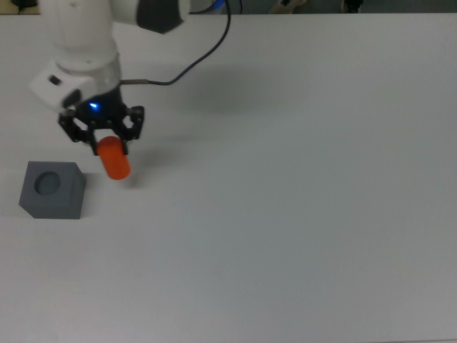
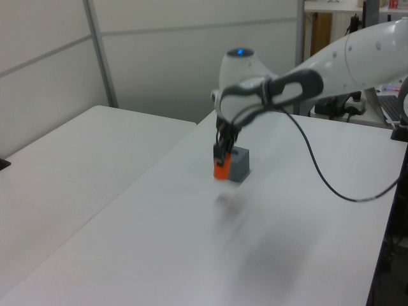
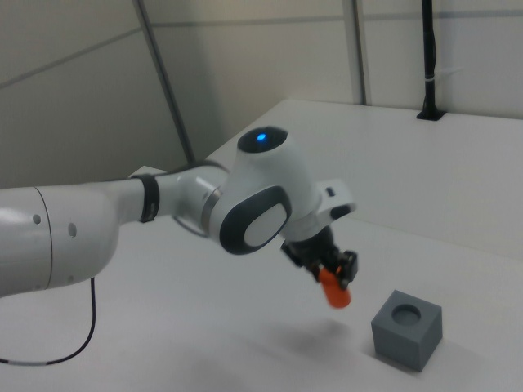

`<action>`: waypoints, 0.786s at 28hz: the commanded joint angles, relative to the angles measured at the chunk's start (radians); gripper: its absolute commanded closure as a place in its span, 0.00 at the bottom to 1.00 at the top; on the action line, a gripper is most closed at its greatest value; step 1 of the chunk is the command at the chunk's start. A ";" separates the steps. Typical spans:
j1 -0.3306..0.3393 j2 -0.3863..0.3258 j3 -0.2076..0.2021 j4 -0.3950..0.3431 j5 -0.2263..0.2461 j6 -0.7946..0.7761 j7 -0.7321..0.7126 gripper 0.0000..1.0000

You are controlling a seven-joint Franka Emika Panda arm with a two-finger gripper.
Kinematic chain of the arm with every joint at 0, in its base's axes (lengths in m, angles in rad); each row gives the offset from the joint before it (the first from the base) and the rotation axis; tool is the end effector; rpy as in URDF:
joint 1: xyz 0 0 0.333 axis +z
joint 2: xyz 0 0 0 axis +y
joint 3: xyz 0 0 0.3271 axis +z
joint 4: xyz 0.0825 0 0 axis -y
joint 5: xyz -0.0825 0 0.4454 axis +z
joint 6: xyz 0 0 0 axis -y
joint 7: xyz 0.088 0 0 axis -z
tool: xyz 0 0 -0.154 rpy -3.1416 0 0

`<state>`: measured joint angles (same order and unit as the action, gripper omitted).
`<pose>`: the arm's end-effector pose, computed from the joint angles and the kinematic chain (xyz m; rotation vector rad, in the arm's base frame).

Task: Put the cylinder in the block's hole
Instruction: 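Lift the orange cylinder and carry it over the grey block's hole, then lower the orange cylinder into the hole and open the gripper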

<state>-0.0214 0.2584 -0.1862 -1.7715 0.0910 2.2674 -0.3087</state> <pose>0.7078 -0.1367 0.3788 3.0846 0.0972 0.3756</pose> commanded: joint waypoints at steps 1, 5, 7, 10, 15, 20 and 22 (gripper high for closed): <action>-0.063 0.024 -0.002 0.116 0.081 -0.037 -0.006 0.90; -0.103 0.051 -0.006 0.171 0.085 -0.032 -0.003 0.90; -0.110 0.061 -0.009 0.178 0.082 -0.031 -0.003 0.90; -0.114 0.074 -0.030 0.178 0.075 -0.026 -0.010 0.90; -0.118 0.119 -0.047 0.178 0.067 -0.008 -0.015 0.90; -0.129 0.140 -0.047 0.178 0.066 0.032 -0.015 0.90; -0.132 0.139 -0.047 0.178 0.061 0.031 -0.018 0.90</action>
<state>-0.1496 0.3794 -0.2246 -1.6263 0.1504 2.2921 -0.3096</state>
